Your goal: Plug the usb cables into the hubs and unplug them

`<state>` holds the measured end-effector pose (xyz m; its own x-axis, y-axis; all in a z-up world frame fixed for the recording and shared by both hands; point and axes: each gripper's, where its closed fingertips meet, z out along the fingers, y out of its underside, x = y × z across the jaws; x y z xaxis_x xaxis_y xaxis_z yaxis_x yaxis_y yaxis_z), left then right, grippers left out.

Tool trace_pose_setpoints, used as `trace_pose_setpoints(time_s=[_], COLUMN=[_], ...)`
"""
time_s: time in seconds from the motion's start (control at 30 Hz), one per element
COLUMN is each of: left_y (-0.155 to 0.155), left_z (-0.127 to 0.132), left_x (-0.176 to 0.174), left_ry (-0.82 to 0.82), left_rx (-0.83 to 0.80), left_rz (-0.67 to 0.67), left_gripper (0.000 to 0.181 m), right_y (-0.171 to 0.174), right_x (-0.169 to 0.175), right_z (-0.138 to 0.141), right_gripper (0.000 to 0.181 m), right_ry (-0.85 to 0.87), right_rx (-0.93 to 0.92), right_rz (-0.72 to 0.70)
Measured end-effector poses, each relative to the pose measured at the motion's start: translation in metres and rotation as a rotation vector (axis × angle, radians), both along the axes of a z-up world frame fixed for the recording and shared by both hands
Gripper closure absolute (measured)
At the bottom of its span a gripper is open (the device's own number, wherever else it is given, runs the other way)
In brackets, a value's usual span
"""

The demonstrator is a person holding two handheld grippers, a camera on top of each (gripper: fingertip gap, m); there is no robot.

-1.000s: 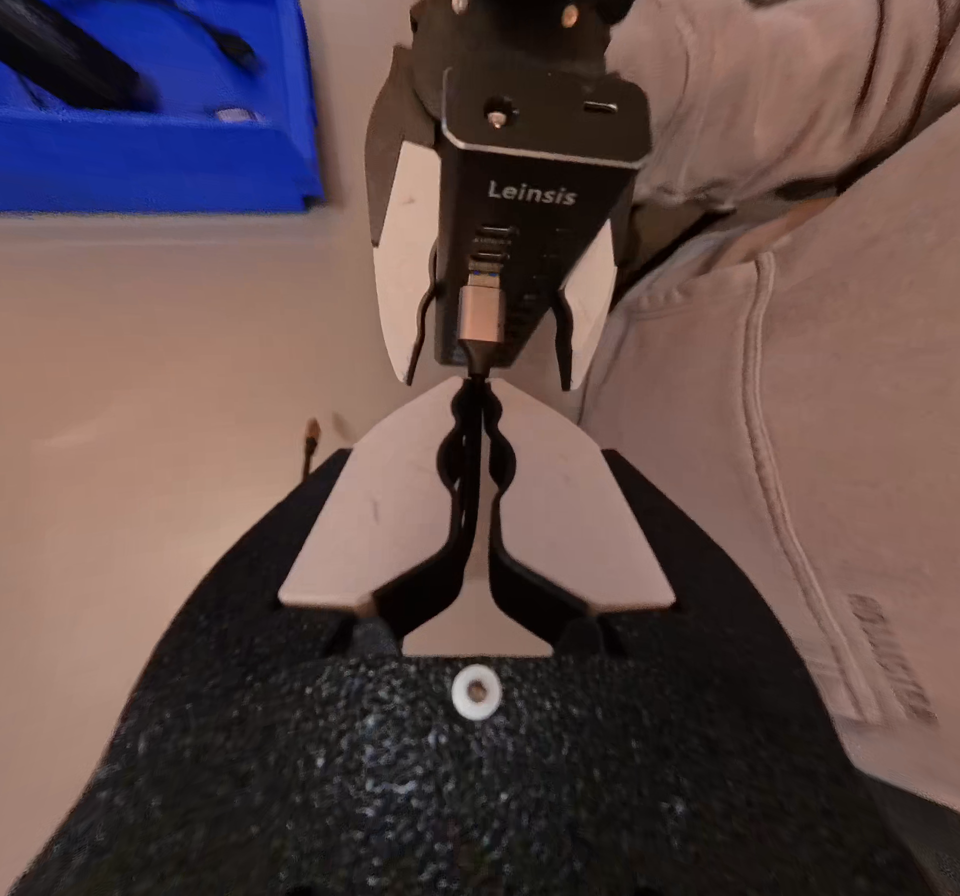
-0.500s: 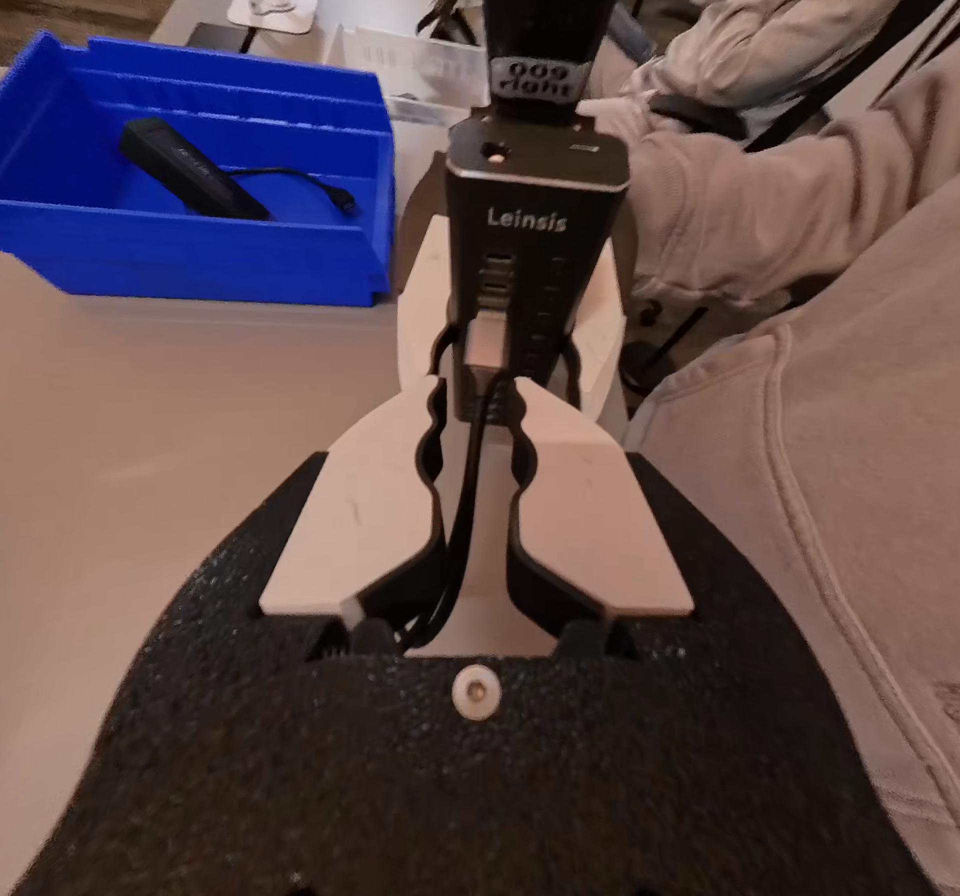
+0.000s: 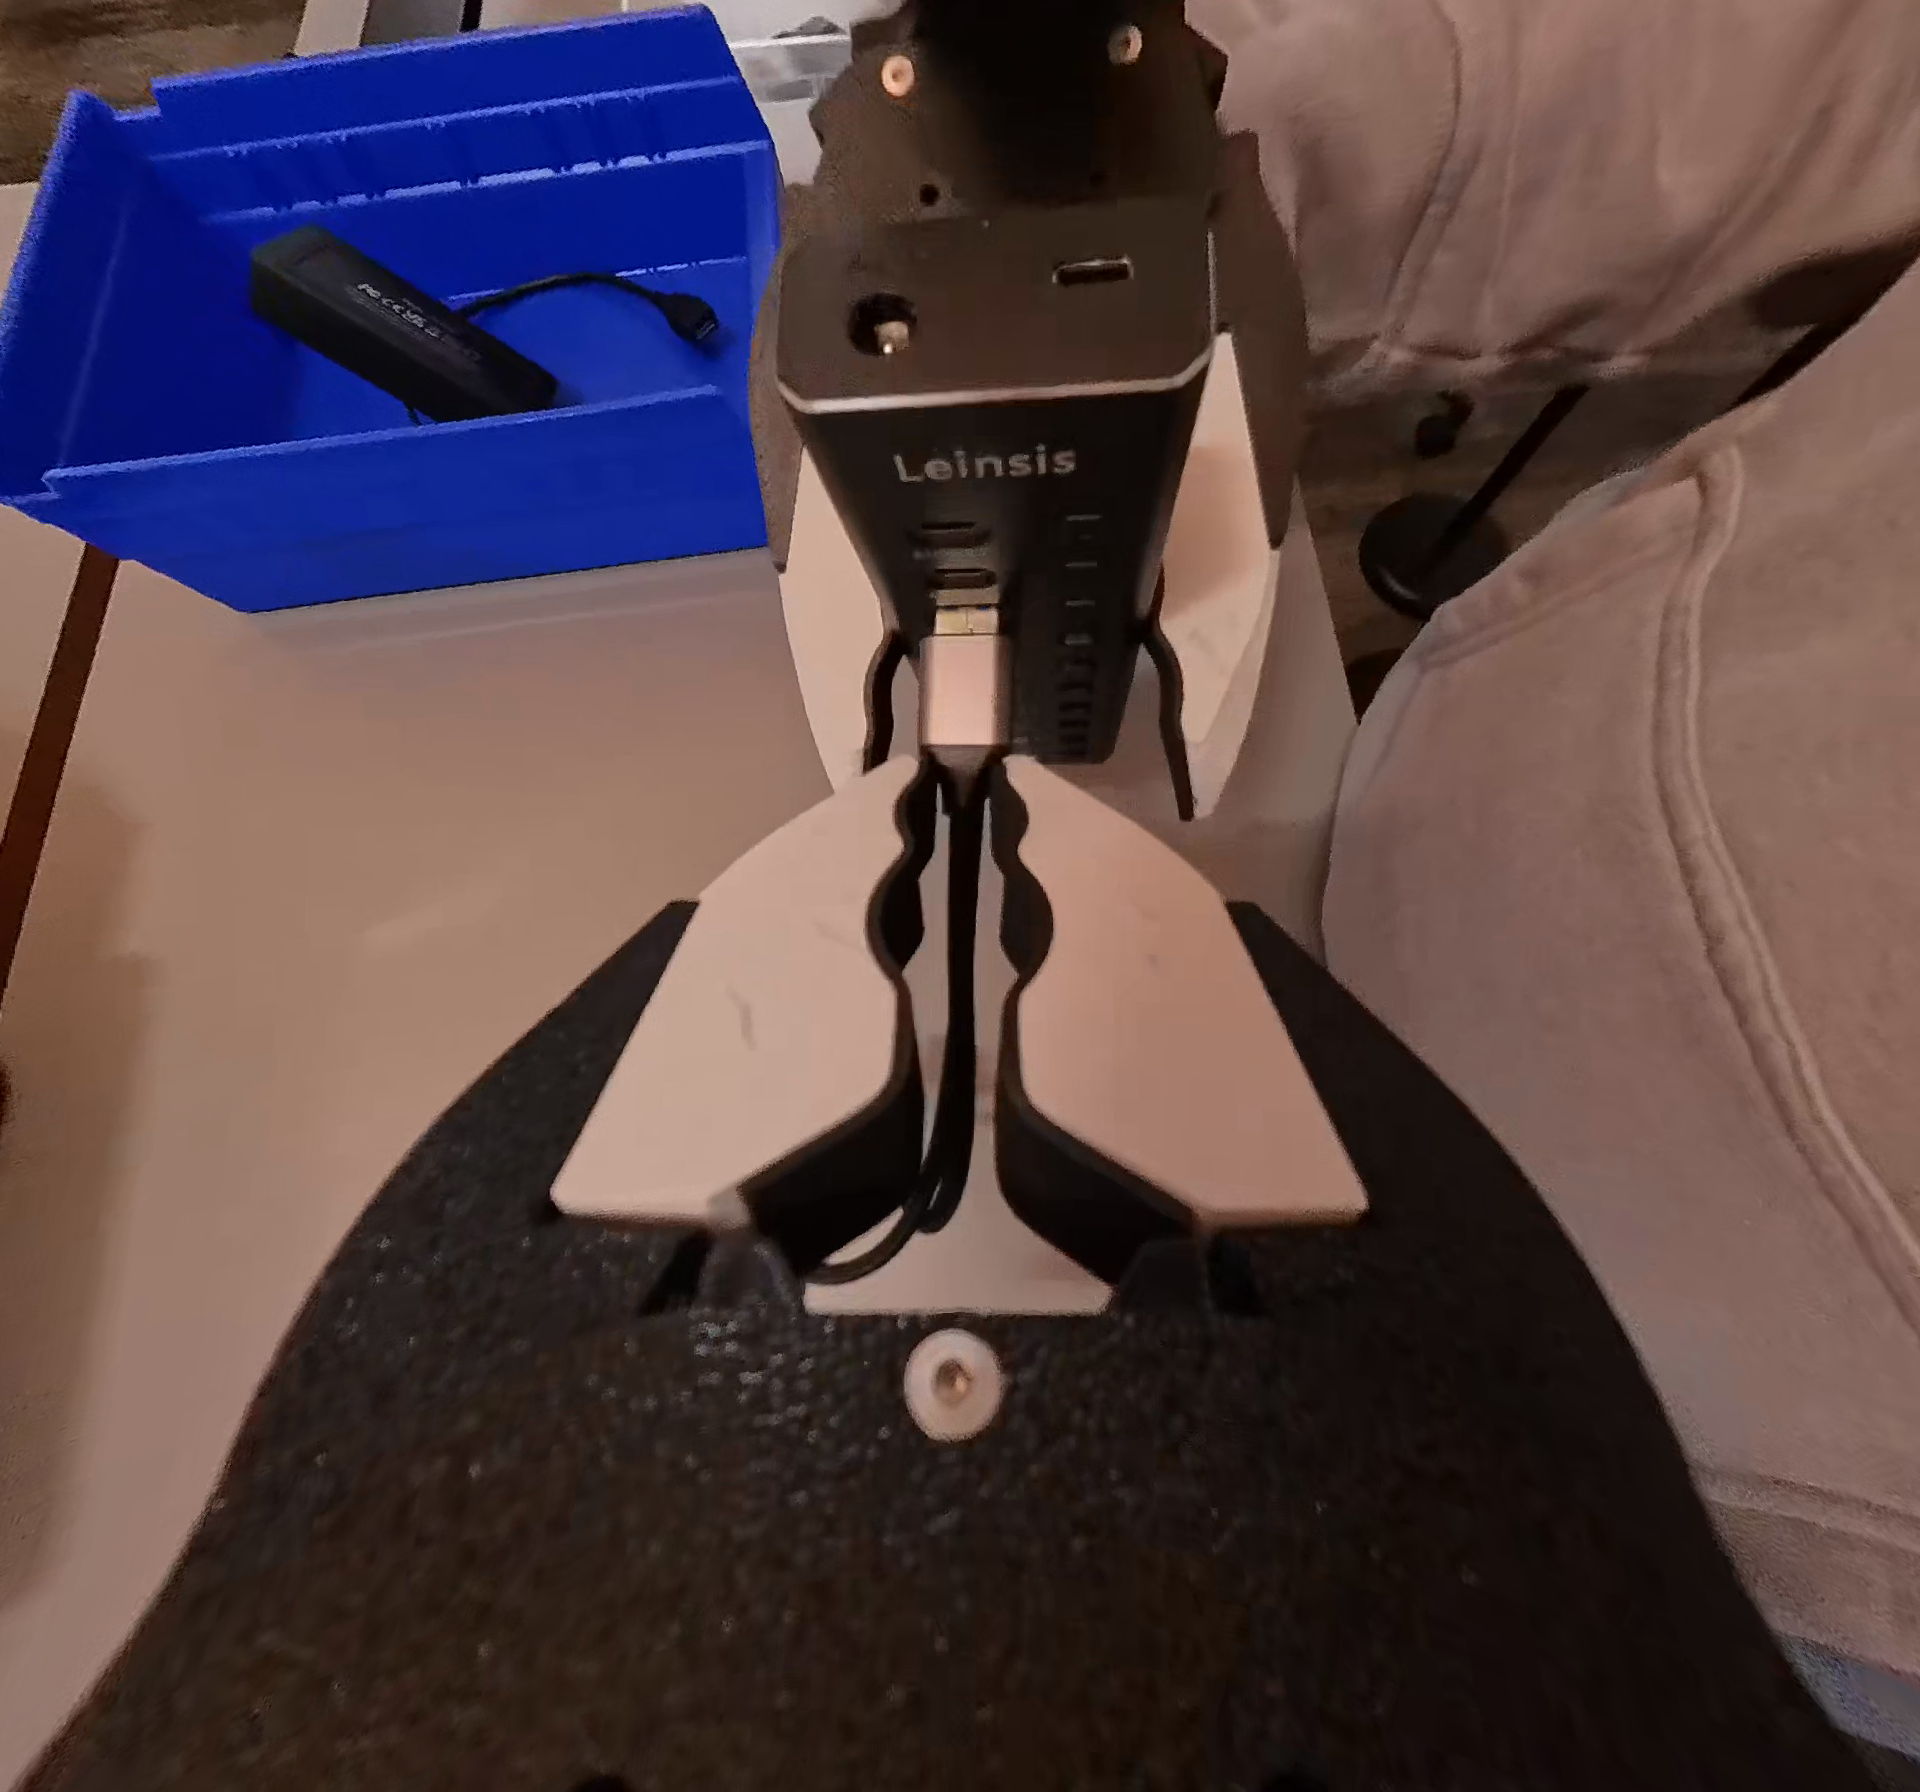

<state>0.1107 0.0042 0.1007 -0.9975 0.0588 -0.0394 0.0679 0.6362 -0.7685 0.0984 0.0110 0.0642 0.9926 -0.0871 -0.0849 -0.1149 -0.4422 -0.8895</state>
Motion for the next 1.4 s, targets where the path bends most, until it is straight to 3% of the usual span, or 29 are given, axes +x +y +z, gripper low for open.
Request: trace_pose_setpoints(time_s=[0.13, 0.27, 0.47, 0.57, 0.63, 0.7, 0.77, 0.87, 0.93, 1.07, 1.23, 1.4], left_y=[-0.005, -0.006, -0.007, -0.002, 0.01, 0.026, 0.039, 0.05, 0.052, 0.047, 0.023, 0.005], left_z=[0.012, -0.001, -0.006, 0.026, 0.062, 0.079, 0.067, 0.029, 0.009, -0.012, -0.019, -0.029], left_x=[-0.002, -0.002, -0.003, 0.016, 0.027, 0.031, 0.032, 0.026, 0.016, 0.004, 0.001, -0.002], left_ry=[0.091, 0.048, 0.076, 0.001, -0.018, -0.02, 0.008, 0.115, 0.162, 0.208, 0.297, 0.28], left_rx=[-0.107, -0.04, -0.063, -0.172, -0.326, -0.422, -0.395, -0.297, -0.259, -0.227, -0.257, -0.178], left_rz=[0.003, 0.01, 0.044, 0.191, 0.295, 0.35, 0.367, 0.388, 0.367, 0.331, 0.304, 0.255], left_gripper=[0.173, 0.172, 0.171, 0.152, 0.145, 0.145, 0.144, 0.136, 0.136, 0.138, 0.142, 0.142], right_y=[0.001, -0.003, -0.004, -0.006, -0.018, -0.038, -0.066, -0.12, -0.16, -0.212, -0.21, -0.206], right_x=[-0.003, -0.001, -0.001, 0.011, 0.025, 0.042, 0.061, 0.093, 0.114, 0.149, 0.173, 0.183], right_z=[0.006, -0.003, -0.009, -0.002, 0.014, 0.04, 0.072, 0.117, 0.13, 0.097, 0.029, -0.032], right_gripper=[0.109, 0.109, 0.109, 0.109, 0.109, 0.109, 0.109, 0.108, 0.108, 0.108, 0.109, 0.109], right_ry=[0.024, 0.013, 0.011, 0.011, 0.007, 0.005, -0.016, -0.041, -0.057, 0.015, 0.109, 0.24], right_rx=[0.045, 0.004, 0.02, 0.084, 0.148, 0.233, 0.31, 0.429, 0.452, 0.332, 0.221, 0.024], right_rz=[0.013, 0.01, -0.015, -0.099, -0.182, -0.273, -0.375, -0.56, -0.702, -0.869, -0.858, -0.915])
